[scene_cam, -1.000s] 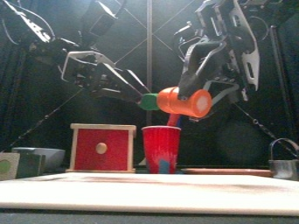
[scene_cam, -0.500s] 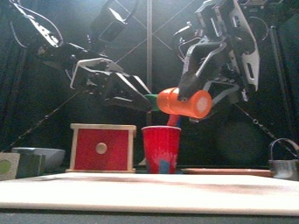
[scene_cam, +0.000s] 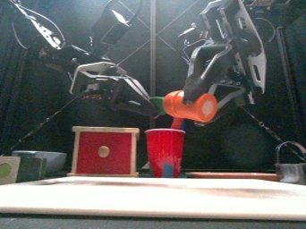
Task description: Pick up carrot and break apart carrot
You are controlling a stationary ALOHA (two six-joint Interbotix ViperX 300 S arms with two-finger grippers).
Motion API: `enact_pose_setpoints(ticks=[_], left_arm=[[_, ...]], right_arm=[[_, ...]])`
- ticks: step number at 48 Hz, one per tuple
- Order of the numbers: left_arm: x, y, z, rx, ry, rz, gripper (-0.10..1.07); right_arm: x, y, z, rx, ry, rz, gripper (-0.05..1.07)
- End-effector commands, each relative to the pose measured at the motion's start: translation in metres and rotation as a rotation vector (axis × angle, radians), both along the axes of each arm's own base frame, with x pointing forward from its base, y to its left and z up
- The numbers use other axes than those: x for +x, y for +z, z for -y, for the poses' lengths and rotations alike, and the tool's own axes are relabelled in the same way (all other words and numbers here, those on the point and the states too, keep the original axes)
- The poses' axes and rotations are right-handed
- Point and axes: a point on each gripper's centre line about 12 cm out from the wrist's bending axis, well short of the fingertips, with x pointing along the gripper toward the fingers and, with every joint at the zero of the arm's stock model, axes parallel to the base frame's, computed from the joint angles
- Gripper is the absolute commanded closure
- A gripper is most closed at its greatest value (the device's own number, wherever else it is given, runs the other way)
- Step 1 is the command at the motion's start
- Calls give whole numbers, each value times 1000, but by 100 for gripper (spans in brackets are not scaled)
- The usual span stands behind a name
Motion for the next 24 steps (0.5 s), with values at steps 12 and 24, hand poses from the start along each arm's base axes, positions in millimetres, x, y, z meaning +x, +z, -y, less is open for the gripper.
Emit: enact_pose_setpoints(ticks=[12,24], left_arm=[[2,7,-4,7,14,2,61],[2,8,-5,8,16,5,61]], right_arm=[[-4,2,-4,35,-11,-1,51],[-9,-1,-13,38,9,-14,51]])
